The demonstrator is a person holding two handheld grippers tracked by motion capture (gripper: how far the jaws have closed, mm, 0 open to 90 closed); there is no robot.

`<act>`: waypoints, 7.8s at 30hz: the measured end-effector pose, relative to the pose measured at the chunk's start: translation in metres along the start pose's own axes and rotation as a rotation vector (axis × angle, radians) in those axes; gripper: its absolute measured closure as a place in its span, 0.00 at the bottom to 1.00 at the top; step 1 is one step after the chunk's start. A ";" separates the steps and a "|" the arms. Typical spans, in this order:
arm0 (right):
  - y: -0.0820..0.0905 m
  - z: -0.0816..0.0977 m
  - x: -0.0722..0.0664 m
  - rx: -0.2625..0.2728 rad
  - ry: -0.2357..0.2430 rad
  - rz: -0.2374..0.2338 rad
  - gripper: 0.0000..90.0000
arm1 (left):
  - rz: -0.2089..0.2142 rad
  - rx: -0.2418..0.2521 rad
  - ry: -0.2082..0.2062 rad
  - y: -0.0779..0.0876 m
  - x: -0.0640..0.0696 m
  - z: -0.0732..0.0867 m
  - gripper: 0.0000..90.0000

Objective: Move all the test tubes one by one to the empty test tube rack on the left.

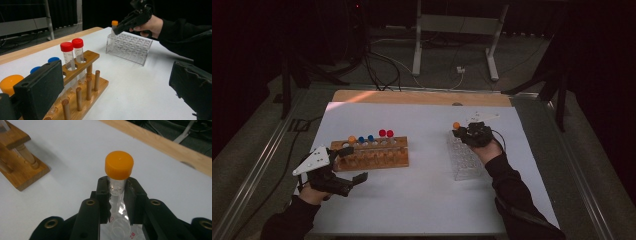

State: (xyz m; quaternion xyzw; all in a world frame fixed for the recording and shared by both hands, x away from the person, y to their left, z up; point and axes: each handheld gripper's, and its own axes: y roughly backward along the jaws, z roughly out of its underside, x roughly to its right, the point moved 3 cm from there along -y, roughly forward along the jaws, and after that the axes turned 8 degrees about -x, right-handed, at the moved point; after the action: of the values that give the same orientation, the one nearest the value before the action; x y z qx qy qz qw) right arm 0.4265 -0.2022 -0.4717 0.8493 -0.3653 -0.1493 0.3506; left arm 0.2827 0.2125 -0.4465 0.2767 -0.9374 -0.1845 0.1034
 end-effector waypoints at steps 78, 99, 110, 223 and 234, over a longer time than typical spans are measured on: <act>0.045 0.009 -0.151 0.048 0.306 -0.331 0.84 | 0.208 -0.101 -0.161 -0.102 0.073 -0.059 0.43; 0.045 0.008 -0.151 0.048 0.302 -0.327 0.83 | 0.173 -0.126 -0.220 -0.120 0.077 -0.058 0.79; 0.051 0.008 -0.148 0.096 0.284 -0.303 0.73 | 0.158 -0.113 -0.237 -0.109 0.072 -0.068 0.80; 0.077 0.034 -0.112 0.193 0.143 -0.221 0.00 | -0.312 -0.127 0.127 0.006 -0.093 0.014 0.80; 0.077 0.034 -0.112 0.190 0.144 -0.219 0.00 | -0.288 -0.143 0.132 0.007 -0.093 0.013 0.79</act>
State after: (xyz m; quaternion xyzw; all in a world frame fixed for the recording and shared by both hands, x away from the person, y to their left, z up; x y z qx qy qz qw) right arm 0.2921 -0.1748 -0.4413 0.9218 -0.2572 -0.0903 0.2756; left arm 0.3520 0.2739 -0.4641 0.4118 -0.8637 -0.2449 0.1566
